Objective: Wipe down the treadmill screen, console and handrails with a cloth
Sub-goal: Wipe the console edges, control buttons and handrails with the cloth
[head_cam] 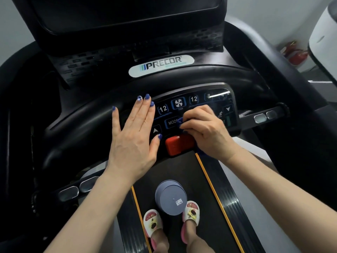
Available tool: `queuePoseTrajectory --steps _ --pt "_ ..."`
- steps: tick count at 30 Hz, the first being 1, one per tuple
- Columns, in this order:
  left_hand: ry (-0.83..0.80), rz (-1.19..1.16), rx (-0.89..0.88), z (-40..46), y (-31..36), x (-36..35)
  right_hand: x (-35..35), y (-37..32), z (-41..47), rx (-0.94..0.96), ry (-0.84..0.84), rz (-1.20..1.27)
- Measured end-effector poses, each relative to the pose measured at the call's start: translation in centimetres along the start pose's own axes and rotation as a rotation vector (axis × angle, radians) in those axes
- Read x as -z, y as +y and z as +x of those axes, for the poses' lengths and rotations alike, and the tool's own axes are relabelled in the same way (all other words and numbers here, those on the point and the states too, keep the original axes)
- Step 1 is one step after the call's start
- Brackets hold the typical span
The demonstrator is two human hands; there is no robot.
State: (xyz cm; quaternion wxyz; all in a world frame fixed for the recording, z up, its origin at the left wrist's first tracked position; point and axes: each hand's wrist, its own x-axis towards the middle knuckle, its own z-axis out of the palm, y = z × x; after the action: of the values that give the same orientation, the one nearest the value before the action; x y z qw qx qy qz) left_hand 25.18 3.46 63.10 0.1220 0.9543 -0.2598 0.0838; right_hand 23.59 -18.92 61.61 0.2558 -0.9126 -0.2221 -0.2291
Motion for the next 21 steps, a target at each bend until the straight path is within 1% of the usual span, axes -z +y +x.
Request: queuePoseTrajectory --steps 3,4,6,8,12,17,21 --pt "0.001 0.008 0.000 0.0 0.0 0.0 0.5 0.6 0.1 0.055 -0.098 0.010" --pt "0.003 0.007 -0.001 0.0 0.0 0.1 1.0 1.1 -0.1 0.039 -0.097 0.004" --pt "0.007 0.001 -0.001 0.0 -0.1 0.1 1.7 1.6 -0.3 -0.005 -0.042 0.002" --pt "0.012 0.002 0.004 0.0 0.0 0.1 1.2 1.0 0.0 0.003 -0.019 0.003" --pt "0.000 0.006 0.022 0.0 0.3 0.0 0.6 0.8 0.1 0.057 -0.082 0.022" --pt "-0.008 0.000 0.034 0.2 0.8 0.8 1.3 1.8 -0.8 -0.036 0.041 0.015" --pt "-0.017 -0.011 0.034 0.8 2.2 0.6 0.6 1.6 -1.1 -0.072 0.074 0.006"
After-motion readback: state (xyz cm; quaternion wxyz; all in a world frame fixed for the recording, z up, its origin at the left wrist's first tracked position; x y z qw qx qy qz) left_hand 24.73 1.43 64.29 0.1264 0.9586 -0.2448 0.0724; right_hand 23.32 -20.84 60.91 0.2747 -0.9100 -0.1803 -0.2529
